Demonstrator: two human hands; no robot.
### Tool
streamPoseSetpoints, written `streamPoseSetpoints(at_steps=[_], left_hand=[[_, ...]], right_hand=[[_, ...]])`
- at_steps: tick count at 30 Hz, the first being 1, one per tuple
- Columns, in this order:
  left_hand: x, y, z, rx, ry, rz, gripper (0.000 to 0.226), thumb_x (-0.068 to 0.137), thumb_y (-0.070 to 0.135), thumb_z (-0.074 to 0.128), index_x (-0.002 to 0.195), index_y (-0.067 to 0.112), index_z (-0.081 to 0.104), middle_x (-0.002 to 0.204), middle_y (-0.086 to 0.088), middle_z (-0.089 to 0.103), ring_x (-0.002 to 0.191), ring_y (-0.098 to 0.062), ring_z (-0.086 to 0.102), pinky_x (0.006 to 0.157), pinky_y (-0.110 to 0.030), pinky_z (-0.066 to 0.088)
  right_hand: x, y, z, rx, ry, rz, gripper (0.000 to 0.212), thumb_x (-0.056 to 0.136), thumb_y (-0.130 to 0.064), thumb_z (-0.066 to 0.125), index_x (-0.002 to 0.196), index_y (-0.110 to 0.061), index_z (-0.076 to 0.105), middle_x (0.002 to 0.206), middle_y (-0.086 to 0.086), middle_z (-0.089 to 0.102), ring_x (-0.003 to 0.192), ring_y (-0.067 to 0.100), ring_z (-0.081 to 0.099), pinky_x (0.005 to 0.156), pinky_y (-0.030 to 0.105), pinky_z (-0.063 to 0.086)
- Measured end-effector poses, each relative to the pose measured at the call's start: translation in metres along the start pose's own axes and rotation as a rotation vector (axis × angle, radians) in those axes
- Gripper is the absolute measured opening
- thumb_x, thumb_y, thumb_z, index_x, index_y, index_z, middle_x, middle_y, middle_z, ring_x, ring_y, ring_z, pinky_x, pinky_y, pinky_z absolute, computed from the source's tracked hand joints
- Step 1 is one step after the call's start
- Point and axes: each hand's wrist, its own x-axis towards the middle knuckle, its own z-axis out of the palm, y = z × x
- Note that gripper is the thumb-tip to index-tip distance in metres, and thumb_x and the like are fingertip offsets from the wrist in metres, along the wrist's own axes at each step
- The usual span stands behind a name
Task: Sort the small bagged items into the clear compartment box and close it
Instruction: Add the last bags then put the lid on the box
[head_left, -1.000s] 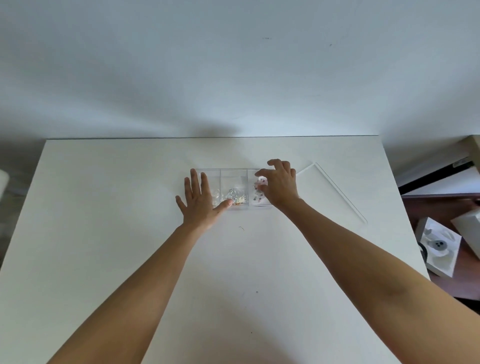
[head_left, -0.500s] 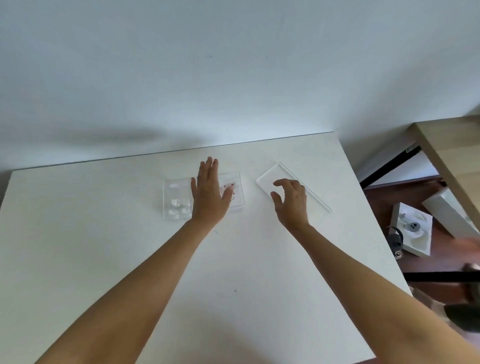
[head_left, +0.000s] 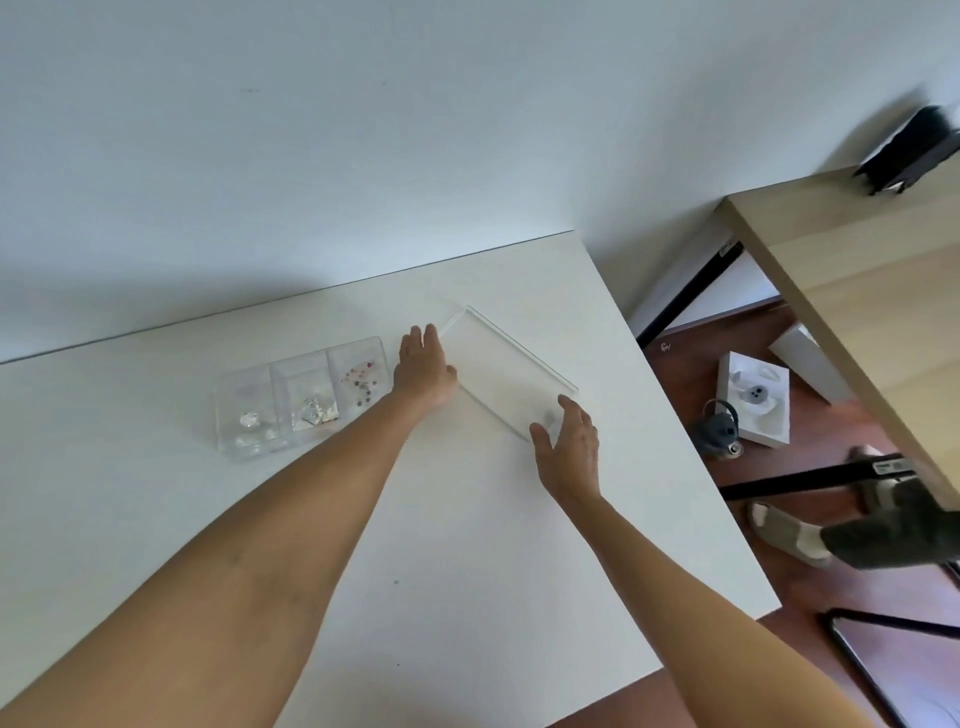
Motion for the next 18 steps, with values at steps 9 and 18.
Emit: streamPoseSetpoints(at_steps=[9, 18], left_hand=[[-0.007, 0.002, 0.002, -0.035, 0.012, 0.018, 0.046, 0.087, -0.004, 0.043, 0.133, -0.002, 0.034, 0.138, -0.023, 0.030, 0.118, -0.039, 0.048, 0.099, -0.040, 0.045], [-0.030, -0.012, -0.052, -0.193, 0.312, 0.201, 0.056, 0.083, -0.015, 0.046, 0.136, 0.000, 0.044, 0.126, -0.020, 0.045, 0.106, -0.031, 0.057, 0.096, -0.032, 0.048]], right_hand=[[0.002, -0.003, -0.006, 0.046, -0.032, 0.106, 0.067, 0.091, -0.025, 0.059, 0.147, -0.010, 0.025, 0.151, 0.012, 0.036, 0.139, 0.031, 0.030, 0.115, 0.043, 0.026], [0.006, -0.032, -0.027, 0.065, 0.030, -0.046, 0.079, 0.076, -0.007, 0.071, 0.143, -0.017, 0.031, 0.139, 0.009, 0.046, 0.123, 0.027, 0.045, 0.105, 0.041, 0.040]])
